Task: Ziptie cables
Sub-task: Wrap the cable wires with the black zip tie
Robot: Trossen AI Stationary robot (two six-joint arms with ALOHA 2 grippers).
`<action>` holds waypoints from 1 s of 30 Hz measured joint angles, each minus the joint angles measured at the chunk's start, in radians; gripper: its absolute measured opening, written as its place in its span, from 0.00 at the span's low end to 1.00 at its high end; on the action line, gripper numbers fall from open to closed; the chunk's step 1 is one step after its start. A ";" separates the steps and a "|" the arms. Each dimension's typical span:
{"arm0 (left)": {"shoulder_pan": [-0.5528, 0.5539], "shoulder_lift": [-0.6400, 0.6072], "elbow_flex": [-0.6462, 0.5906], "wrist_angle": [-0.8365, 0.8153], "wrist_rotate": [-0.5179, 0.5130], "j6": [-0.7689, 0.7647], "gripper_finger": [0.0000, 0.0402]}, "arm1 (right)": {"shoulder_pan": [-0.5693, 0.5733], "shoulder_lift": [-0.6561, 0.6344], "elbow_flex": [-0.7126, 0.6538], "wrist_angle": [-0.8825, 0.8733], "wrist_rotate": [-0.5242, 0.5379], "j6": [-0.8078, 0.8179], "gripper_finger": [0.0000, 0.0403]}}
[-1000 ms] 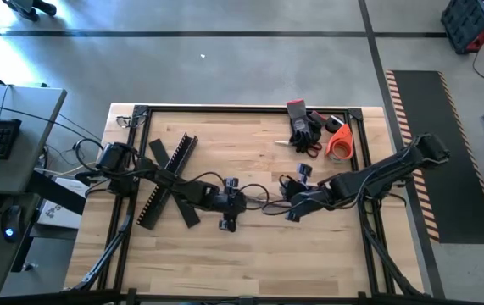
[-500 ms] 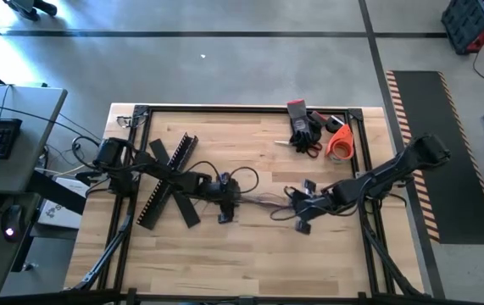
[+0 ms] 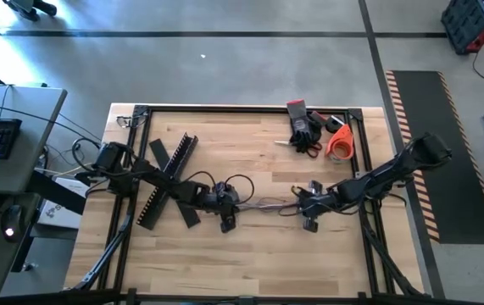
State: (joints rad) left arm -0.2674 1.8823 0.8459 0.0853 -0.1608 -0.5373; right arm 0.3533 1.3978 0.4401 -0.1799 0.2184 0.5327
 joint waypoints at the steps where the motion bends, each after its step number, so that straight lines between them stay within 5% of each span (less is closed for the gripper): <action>1: -0.004 -0.001 0.000 0.002 0.016 -0.014 0.03 | -0.014 0.001 0.004 0.002 0.034 -0.032 0.12; 8: -0.060 -0.049 -0.007 0.053 0.000 -0.013 0.05 | -0.096 0.005 0.064 -0.035 0.291 -0.264 0.11; 14: -0.055 -0.154 -0.003 0.076 -0.070 0.092 0.13 | -0.132 0.005 0.139 -0.126 0.327 -0.373 0.17; 22: 0.047 -0.169 -0.002 0.224 -0.050 0.322 0.30 | -0.131 0.002 0.168 -0.064 0.075 -0.339 0.31; 26: 0.130 -0.071 0.008 0.396 0.106 0.425 0.32 | -0.113 0.002 0.167 -0.044 -0.096 -0.399 0.34; 30: 0.189 0.042 0.073 0.433 0.242 0.499 0.33 | -0.053 -0.005 0.168 -0.026 -0.070 -0.354 0.35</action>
State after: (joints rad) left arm -0.0780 1.9246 0.9189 0.5179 0.0810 -0.0383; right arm 0.3003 1.3925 0.6083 -0.2064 0.1486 0.1791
